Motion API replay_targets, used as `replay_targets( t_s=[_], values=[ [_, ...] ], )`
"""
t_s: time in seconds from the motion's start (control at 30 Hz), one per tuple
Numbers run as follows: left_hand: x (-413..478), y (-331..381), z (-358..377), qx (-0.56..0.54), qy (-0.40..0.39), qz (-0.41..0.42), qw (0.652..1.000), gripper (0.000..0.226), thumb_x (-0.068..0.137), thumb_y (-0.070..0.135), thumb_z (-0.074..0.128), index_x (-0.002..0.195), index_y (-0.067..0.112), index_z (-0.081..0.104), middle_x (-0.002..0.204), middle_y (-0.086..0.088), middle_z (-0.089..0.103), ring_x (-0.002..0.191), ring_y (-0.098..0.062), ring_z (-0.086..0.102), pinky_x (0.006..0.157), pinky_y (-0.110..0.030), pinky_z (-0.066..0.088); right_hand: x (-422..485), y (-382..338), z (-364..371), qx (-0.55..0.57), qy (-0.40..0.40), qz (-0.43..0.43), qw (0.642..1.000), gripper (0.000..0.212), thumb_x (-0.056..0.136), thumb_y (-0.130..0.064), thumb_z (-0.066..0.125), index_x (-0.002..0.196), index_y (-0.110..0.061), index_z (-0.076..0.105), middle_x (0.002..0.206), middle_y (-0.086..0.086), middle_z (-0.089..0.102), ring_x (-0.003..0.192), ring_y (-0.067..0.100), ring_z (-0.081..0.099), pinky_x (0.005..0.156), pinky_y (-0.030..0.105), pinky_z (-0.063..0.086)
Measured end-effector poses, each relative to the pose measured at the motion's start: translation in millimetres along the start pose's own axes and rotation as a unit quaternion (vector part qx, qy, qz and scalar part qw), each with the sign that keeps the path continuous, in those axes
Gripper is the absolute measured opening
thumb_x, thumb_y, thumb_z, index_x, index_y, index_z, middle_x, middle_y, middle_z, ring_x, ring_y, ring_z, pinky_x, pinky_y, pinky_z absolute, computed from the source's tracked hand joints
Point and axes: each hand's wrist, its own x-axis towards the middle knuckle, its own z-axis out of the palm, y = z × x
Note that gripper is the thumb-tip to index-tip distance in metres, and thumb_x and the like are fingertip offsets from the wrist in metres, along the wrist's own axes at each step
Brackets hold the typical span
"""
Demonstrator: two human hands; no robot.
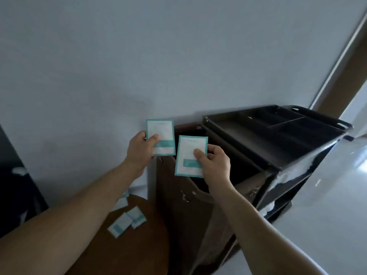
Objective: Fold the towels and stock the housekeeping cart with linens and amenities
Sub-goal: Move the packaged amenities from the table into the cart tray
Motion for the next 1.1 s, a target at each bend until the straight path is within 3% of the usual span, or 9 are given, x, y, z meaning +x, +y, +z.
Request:
replay_targets(
  t_s=[0.17, 0.33, 0.47, 0.67, 0.83, 0.93, 1.03, 1.1],
  values=[
    [-57, 25, 133, 0.001, -0.102, 0.008, 0.995, 0.011, 0.097, 0.017, 0.058, 0.102, 0.009, 0.061, 0.09, -0.014, 0.068, 0.058, -0.02, 0.066, 0.037, -0.022, 0.041, 0, -14, -150, -0.042, 0.086, -0.033, 0.995, 0.017, 0.085, -0.022, 0.076, 0.098, -0.018, 0.065, 0.077, -0.007, 0.074, 0.065, 0.004, 0.071, 0.053, 0.018, 0.054],
    [-108, 44, 251, -0.009, -0.149, 0.001, 0.989, 0.009, 0.097, 0.016, 0.057, 0.103, 0.01, 0.06, 0.098, -0.017, 0.068, 0.06, -0.022, 0.067, 0.037, -0.021, 0.041, -5, -16, -280, -0.043, 0.155, 0.009, 0.987, 0.019, 0.086, -0.024, 0.076, 0.1, -0.018, 0.065, 0.084, -0.004, 0.074, 0.067, 0.007, 0.073, 0.055, 0.022, 0.057],
    [-128, 55, 327, 0.002, -0.184, 0.01, 0.983, 0.012, 0.096, 0.015, 0.06, 0.103, 0.005, 0.062, 0.101, -0.021, 0.067, 0.077, -0.03, 0.063, 0.048, -0.028, 0.044, 2, -14, -356, -0.052, 0.21, 0.025, 0.976, 0.017, 0.086, -0.029, 0.077, 0.095, -0.021, 0.065, 0.087, -0.003, 0.074, 0.07, 0.011, 0.074, 0.058, 0.024, 0.059],
    [-115, 57, 421, 0.016, -0.204, 0.003, 0.979, 0.008, 0.093, 0.021, 0.064, 0.092, 0.014, 0.064, 0.097, -0.012, 0.068, 0.084, -0.026, 0.067, 0.056, -0.029, 0.048, 41, 1, -429, -0.058, 0.25, 0.036, 0.966, 0.018, 0.085, -0.031, 0.078, 0.093, -0.021, 0.066, 0.087, -0.004, 0.073, 0.067, 0.007, 0.073, 0.056, 0.022, 0.058],
    [-67, 45, 513, 0.016, -0.231, -0.022, 0.973, 0.012, 0.093, 0.019, 0.062, 0.082, 0.015, 0.063, 0.091, -0.011, 0.067, 0.076, -0.023, 0.062, 0.054, -0.031, 0.044, 120, 13, -476, -0.083, 0.252, 0.031, 0.964, 0.011, 0.09, -0.026, 0.072, 0.085, -0.03, 0.063, 0.089, -0.004, 0.072, 0.071, 0.011, 0.073, 0.06, 0.025, 0.061],
    [-29, 37, 568, 0.027, -0.238, -0.039, 0.97, 0.013, 0.095, 0.019, 0.06, 0.082, 0.017, 0.061, 0.087, -0.008, 0.065, 0.074, -0.02, 0.06, 0.053, -0.03, 0.045, 182, 21, -498, -0.092, 0.254, 0.032, 0.962, 0.018, 0.092, -0.02, 0.07, 0.082, -0.032, 0.062, 0.089, -0.005, 0.071, 0.078, 0.014, 0.073, 0.069, 0.031, 0.062],
    [9, 37, 617, 0.037, -0.24, -0.048, 0.969, 0.012, 0.096, 0.019, 0.058, 0.084, 0.017, 0.059, 0.088, -0.008, 0.064, 0.075, -0.021, 0.061, 0.054, -0.031, 0.046, 246, 24, -518, -0.096, 0.234, 0.045, 0.967, 0.014, 0.09, -0.017, 0.071, 0.088, -0.028, 0.063, 0.089, -0.006, 0.072, 0.078, 0.014, 0.073, 0.065, 0.027, 0.061],
    [37, 42, 644, 0.044, -0.241, -0.033, 0.969, 0.009, 0.096, 0.019, 0.058, 0.093, 0.012, 0.063, 0.093, -0.011, 0.066, 0.08, -0.025, 0.063, 0.053, -0.031, 0.046, 288, 27, -528, -0.091, 0.218, 0.045, 0.971, 0.013, 0.089, -0.016, 0.073, 0.09, -0.026, 0.064, 0.092, -0.003, 0.073, 0.078, 0.015, 0.074, 0.068, 0.031, 0.062]
  ],
)
